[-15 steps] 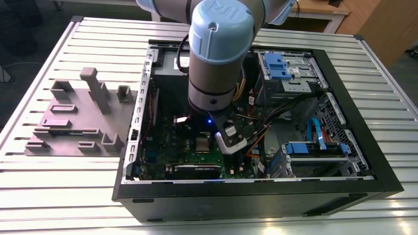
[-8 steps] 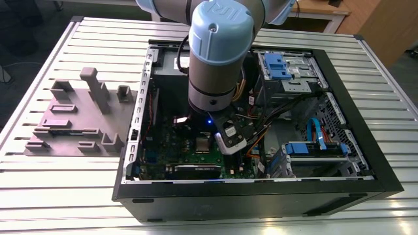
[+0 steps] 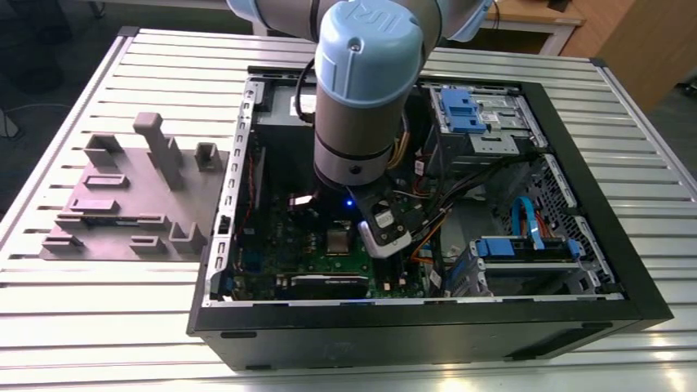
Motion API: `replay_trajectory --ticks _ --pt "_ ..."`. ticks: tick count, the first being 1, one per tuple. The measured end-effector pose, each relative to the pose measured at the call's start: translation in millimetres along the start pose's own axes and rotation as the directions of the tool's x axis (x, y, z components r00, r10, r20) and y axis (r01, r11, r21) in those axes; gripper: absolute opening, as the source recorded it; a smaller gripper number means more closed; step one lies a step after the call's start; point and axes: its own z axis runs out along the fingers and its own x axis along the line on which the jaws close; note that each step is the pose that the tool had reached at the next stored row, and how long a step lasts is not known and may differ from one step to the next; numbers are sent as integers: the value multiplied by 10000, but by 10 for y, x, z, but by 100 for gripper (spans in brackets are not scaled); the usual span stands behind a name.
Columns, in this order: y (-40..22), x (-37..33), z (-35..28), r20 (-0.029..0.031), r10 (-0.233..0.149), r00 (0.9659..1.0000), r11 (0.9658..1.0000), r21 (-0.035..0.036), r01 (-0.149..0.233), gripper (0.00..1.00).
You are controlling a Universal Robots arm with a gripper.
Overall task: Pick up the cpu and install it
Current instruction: 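Place the cpu into insertion slot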
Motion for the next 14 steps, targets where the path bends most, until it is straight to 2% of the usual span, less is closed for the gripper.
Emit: replay_trajectory --ticks 2,4,8,14 --pt "-1 0 -1 0 52 10000 10000 26 -52 44" --pt "-1 1 -1 1 102 9999 9999 18 -102 44" --pt "-1 1 2 -3 110 9999 9999 -116 -110 44" --pt "-1 1 7 -3 109 9999 9999 -130 -109 44"
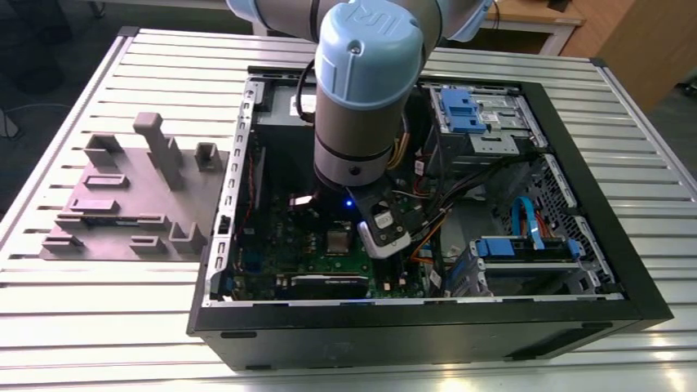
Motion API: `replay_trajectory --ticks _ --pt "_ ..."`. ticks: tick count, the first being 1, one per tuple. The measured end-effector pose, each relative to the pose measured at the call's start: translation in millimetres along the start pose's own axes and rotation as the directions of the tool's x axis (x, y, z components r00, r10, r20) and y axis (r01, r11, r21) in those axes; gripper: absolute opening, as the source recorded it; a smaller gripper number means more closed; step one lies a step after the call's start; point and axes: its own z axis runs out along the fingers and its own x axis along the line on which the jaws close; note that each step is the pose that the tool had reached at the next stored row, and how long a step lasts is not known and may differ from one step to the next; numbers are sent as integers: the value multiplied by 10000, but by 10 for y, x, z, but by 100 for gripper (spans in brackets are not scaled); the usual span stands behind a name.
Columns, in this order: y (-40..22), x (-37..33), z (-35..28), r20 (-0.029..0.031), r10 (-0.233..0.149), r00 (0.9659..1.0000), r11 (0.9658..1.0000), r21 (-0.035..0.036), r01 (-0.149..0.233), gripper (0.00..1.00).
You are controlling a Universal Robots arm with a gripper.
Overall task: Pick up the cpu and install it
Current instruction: 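Place the cpu into insertion slot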
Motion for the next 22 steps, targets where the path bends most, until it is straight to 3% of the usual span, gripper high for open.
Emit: replay_trajectory --ticks 10,13,14,17,22 --pt "0 0 3 1 0 10000 10000 -4 0 44" --pt "1 -1 5 5 0 10000 10000 -8 0 51" --pt "1 -1 5 4 1 10000 10000 -7 -1 57" --pt "0 -1 1 1 0 10000 10000 -1 0 57" --pt "3 1 -97 -2 1 10000 10000 -2 -1 57"
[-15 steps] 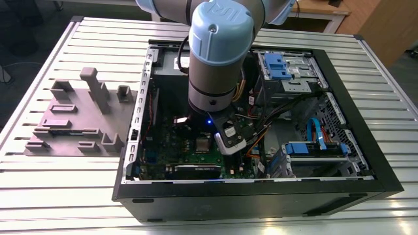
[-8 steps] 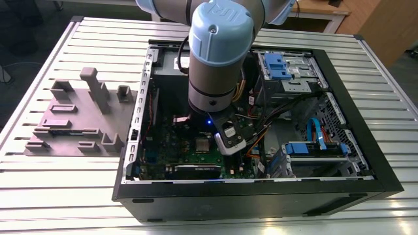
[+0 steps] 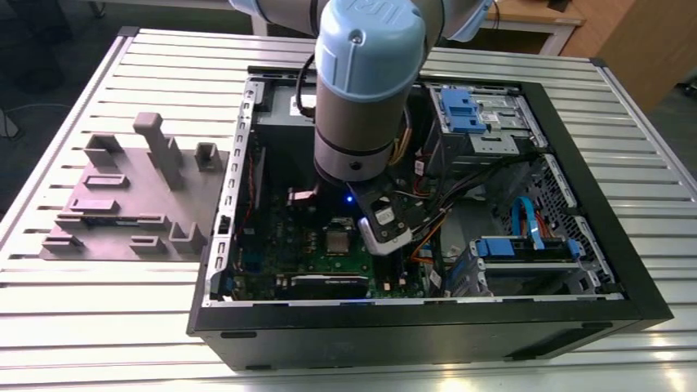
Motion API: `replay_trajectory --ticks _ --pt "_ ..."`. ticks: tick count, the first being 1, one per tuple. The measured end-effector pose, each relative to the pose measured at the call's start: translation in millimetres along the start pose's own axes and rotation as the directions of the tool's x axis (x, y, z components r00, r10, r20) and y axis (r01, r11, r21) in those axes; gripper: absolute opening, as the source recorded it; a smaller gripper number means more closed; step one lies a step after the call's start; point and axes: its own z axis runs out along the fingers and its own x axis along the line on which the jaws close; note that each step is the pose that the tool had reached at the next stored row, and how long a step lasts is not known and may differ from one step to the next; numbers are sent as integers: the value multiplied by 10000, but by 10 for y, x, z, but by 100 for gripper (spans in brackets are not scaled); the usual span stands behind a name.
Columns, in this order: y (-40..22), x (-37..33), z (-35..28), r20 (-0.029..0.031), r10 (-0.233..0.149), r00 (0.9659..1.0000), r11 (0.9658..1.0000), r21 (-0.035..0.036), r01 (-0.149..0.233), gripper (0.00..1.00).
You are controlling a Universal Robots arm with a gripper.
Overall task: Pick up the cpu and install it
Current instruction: 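Place the cpu into insertion slot, then close the cpu cover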
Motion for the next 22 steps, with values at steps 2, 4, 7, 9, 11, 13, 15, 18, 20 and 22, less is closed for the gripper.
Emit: replay_trajectory --ticks 2,4,7,9,11,13,15,18,20,22 --pt "2 1 -54 -5 0 10000 10000 -1 0 55" --pt "3 1 -103 -12 0 10000 10000 0 0 43" --pt "5 2 -164 -26 1 10000 10000 0 -1 31" --pt "6 2 -183 -30 1 10000 10000 0 -1 25" --pt "6 2 -184 -32 1 10000 10000 -2 -1 10" --pt "6 2 -185 -33 1 10000 10000 0 -1 10" --pt "6 2 -185 -33 1 10000 10000 0 -1 10" --pt "6 2 -185 -42 1 10000 10000 -1 -1 10" --pt "6 2 -185 -42 1 10000 10000 0 -1 10" --pt "6 2 -185 -43 1 10000 10000 0 -1 10"
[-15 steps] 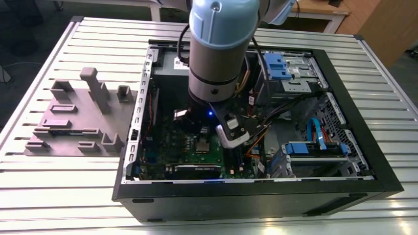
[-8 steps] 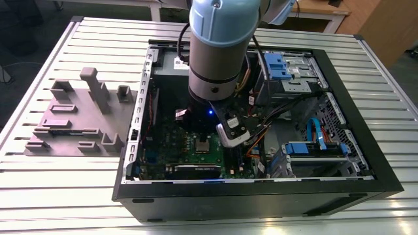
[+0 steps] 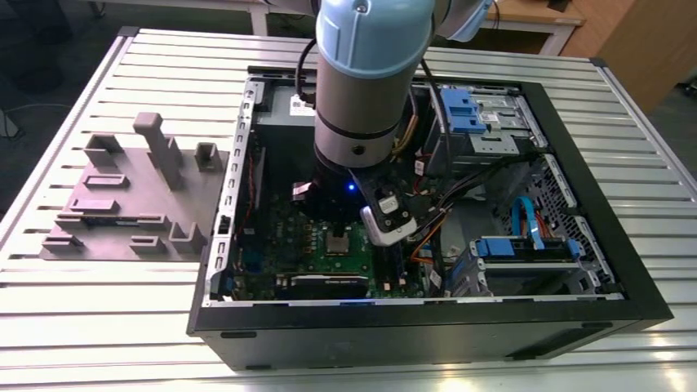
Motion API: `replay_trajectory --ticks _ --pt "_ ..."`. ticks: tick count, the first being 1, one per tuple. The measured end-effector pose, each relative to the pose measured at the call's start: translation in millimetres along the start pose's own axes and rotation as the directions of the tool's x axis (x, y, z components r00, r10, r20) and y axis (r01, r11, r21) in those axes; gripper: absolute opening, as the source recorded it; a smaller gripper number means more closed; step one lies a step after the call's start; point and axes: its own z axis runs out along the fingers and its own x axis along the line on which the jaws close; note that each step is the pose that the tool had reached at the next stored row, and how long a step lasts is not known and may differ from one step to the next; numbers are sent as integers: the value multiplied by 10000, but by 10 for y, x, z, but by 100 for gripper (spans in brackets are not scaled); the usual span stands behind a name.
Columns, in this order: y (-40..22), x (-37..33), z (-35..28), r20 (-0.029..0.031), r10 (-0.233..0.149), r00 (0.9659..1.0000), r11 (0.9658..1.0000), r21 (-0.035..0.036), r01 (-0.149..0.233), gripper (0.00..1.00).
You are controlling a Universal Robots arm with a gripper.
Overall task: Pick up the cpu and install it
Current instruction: 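Close the cpu cover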
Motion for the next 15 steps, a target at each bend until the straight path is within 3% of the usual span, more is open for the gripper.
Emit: replay_trajectory --ticks 8,15 --pt "0 0 0 -2 -27 10000 10000 0 27 10" --pt "0 1 -18 -29 -893 9960 9960 -12 893 10"
